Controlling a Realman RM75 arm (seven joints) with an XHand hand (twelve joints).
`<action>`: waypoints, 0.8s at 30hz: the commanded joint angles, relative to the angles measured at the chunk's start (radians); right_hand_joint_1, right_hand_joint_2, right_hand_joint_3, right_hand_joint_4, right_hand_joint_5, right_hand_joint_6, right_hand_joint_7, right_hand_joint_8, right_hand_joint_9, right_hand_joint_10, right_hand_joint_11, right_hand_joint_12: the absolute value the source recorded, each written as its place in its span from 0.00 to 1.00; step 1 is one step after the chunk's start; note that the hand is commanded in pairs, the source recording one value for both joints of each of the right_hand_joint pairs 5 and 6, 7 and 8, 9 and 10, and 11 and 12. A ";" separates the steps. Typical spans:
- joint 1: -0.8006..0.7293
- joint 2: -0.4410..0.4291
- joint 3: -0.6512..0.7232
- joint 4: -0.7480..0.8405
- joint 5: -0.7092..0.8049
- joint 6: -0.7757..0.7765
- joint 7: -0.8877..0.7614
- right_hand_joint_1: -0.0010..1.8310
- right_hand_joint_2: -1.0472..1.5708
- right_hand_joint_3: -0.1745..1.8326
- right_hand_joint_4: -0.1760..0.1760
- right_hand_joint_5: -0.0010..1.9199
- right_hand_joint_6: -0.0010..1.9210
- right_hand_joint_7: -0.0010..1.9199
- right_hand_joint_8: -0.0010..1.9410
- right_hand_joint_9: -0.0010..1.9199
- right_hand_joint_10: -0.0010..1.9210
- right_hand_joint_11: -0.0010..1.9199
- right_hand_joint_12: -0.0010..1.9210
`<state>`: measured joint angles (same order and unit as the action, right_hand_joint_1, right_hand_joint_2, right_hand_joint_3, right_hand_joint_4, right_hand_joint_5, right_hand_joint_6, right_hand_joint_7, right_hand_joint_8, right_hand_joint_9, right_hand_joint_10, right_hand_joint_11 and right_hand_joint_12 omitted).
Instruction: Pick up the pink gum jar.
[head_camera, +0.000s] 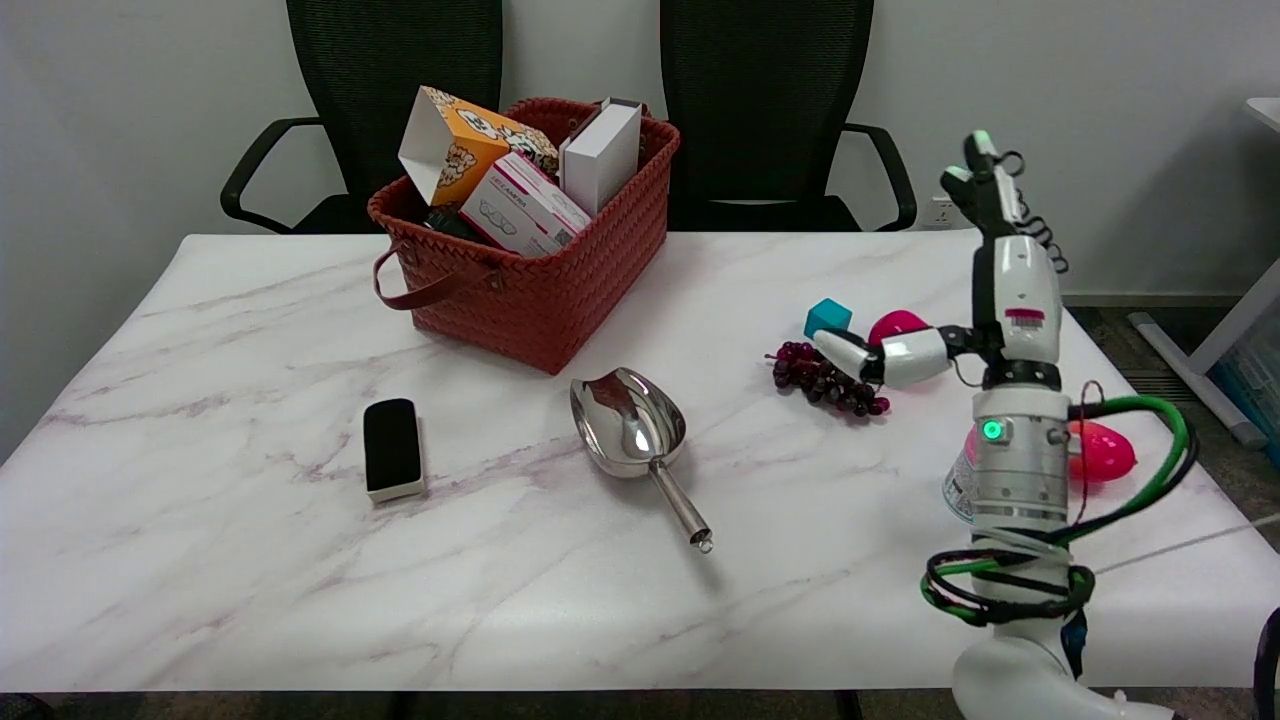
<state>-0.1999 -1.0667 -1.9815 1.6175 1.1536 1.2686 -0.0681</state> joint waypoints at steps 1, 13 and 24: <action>-0.080 -0.022 -0.117 -0.062 0.136 0.325 0.180 0.61 0.31 0.48 0.50 0.05 0.05 0.20 0.19 0.19 0.19 0.20 0.20; -0.084 -0.023 -0.116 -0.167 0.230 0.378 0.319 0.61 0.32 0.47 0.50 0.05 0.05 0.21 0.20 0.22 0.22 0.21 0.21; -0.089 -0.015 -0.091 -0.238 0.281 0.402 0.409 0.61 0.34 0.45 0.50 0.16 0.16 0.23 0.23 0.24 0.24 0.21 0.21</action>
<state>-0.2715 -1.0860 -2.0772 1.4871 1.3362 1.5888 0.1943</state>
